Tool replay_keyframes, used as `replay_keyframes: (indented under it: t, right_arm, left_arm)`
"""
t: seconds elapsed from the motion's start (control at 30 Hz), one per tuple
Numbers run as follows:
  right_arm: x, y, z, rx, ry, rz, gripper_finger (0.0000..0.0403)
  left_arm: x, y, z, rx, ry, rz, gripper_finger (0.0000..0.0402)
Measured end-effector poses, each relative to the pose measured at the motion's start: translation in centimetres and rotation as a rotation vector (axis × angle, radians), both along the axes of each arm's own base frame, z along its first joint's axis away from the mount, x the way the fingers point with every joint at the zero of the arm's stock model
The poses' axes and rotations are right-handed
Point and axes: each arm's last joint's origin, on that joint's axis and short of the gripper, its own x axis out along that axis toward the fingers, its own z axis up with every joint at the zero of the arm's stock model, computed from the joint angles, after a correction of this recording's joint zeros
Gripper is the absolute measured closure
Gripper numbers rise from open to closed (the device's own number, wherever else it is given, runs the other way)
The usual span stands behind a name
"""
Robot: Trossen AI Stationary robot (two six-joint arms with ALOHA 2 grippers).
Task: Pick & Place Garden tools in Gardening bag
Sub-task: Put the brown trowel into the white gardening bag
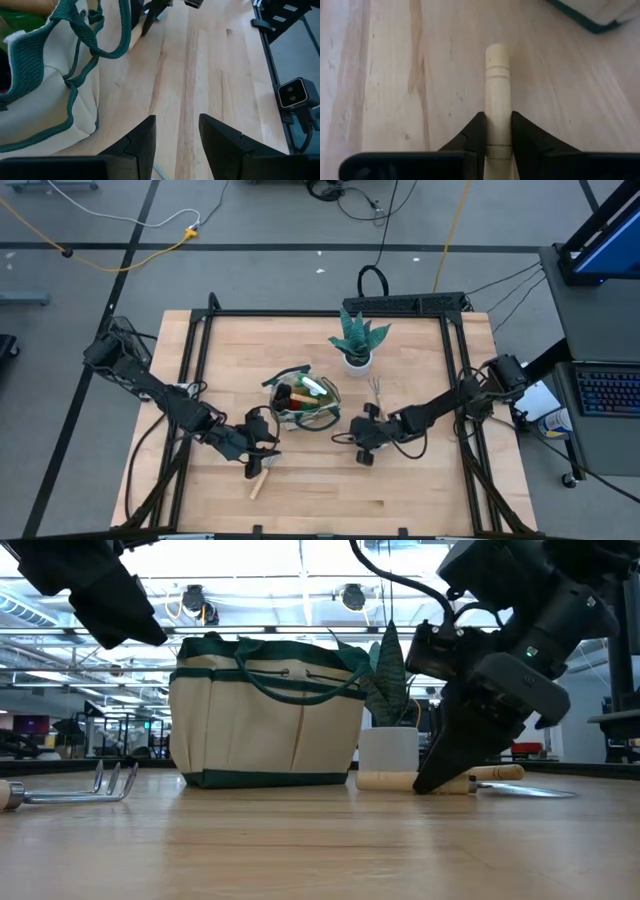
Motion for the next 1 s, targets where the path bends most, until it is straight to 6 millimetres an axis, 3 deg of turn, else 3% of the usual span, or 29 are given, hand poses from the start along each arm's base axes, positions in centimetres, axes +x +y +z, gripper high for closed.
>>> replay_keyframes:
  t: [0.2, 0.33, 0.47, 0.63, 0.83, 0.9, 1.0]
  right_arm:
    - [0.7, 0.3, 0.5, -0.026, -0.073, 0.050, 0.0345]
    - [1.0, 0.6, 2.0, -0.036, -0.130, 0.064, 0.0345]
    - [0.8, 1.4, 4.9, -0.028, -0.220, 0.117, 0.0345]
    - [-0.2, 2.4, 10.1, -0.073, -0.404, 0.221, 0.0345]
    - [-0.6, 2.5, 16.5, -0.349, -0.849, 0.212, 0.0345]
    - [-0.2, 2.1, 17.6, -0.449, -0.972, 0.206, 0.0345]
    - [1.2, 1.2, 17.3, -0.530, -1.066, 0.215, 0.0345]
  left_arm:
    - [0.4, 0.2, 0.3, -0.020, -0.034, 0.013, 0.0249]
    - [0.7, 0.5, 0.4, 0.004, -0.047, -0.017, 0.0249]
    - [0.8, 1.0, 0.9, 0.024, -0.070, -0.043, 0.0250]
    - [0.6, 2.2, 2.4, 0.093, -0.142, -0.071, 0.0250]
    - [0.7, 4.4, 3.8, 0.288, -0.220, -0.057, 0.0250]
    - [1.1, 5.3, 3.8, 0.321, -0.216, -0.023, 0.0250]
    - [1.7, 6.3, 3.4, 0.326, -0.187, 0.000, 0.0250]
